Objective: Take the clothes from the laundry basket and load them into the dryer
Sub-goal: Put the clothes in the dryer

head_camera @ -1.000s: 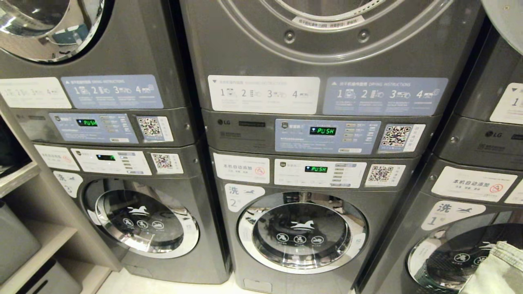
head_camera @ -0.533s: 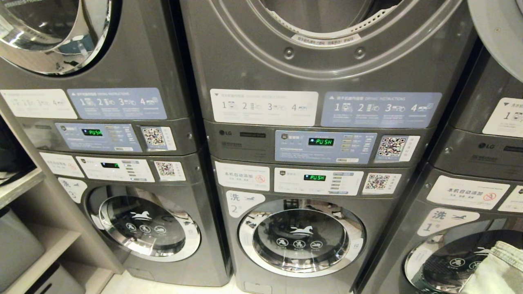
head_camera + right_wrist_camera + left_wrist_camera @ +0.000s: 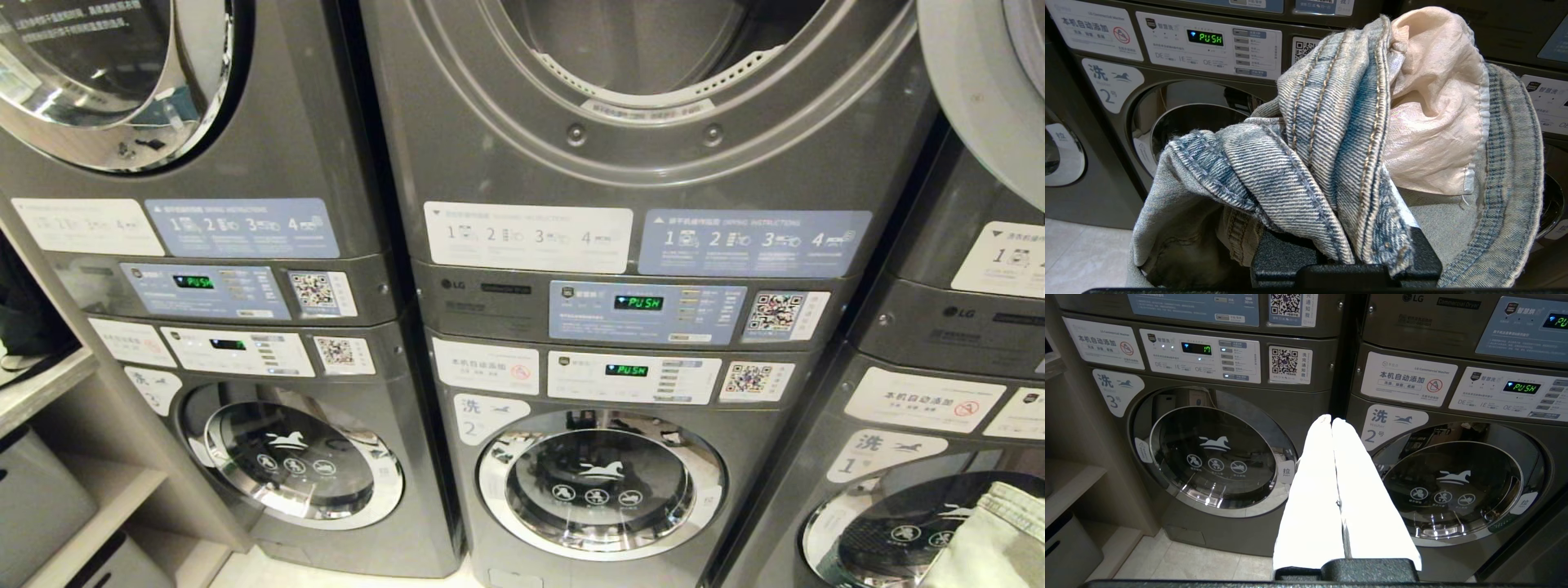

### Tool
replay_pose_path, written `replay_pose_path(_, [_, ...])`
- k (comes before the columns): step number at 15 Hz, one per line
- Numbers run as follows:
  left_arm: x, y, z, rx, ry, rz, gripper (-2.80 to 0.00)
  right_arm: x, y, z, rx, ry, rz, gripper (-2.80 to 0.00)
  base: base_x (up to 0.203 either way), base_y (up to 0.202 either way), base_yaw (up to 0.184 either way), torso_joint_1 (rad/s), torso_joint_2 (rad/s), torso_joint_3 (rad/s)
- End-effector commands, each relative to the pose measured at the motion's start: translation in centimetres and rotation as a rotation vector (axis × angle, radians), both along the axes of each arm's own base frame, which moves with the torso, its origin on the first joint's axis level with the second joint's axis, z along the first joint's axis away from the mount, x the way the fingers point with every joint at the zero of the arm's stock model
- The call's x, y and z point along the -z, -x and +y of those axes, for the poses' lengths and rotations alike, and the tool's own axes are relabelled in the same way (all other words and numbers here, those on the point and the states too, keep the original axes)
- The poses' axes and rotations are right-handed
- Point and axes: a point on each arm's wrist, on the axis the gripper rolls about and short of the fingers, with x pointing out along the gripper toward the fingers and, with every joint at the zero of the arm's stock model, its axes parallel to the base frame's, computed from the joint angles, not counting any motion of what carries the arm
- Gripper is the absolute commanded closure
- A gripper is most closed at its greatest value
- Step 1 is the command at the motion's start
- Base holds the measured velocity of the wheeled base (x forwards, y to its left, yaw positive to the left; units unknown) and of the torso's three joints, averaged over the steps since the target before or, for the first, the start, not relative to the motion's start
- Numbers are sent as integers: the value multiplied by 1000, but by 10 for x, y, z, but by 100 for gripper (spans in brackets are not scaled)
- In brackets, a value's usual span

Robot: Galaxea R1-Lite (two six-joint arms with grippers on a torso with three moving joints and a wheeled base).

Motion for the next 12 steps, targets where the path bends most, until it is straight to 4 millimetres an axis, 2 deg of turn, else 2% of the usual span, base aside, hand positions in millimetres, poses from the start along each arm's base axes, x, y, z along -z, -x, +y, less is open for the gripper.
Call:
replay_pose_path(1, [8, -2, 0, -1, 1, 26, 0, 0, 0, 0, 0, -1, 2, 0, 0, 0, 0, 147, -296, -150])
replay_pose_path(12, [8, -2, 0, -1, 1, 28, 0, 0, 0, 0, 0, -2, 2, 0, 0, 0, 0, 98, -188, -91])
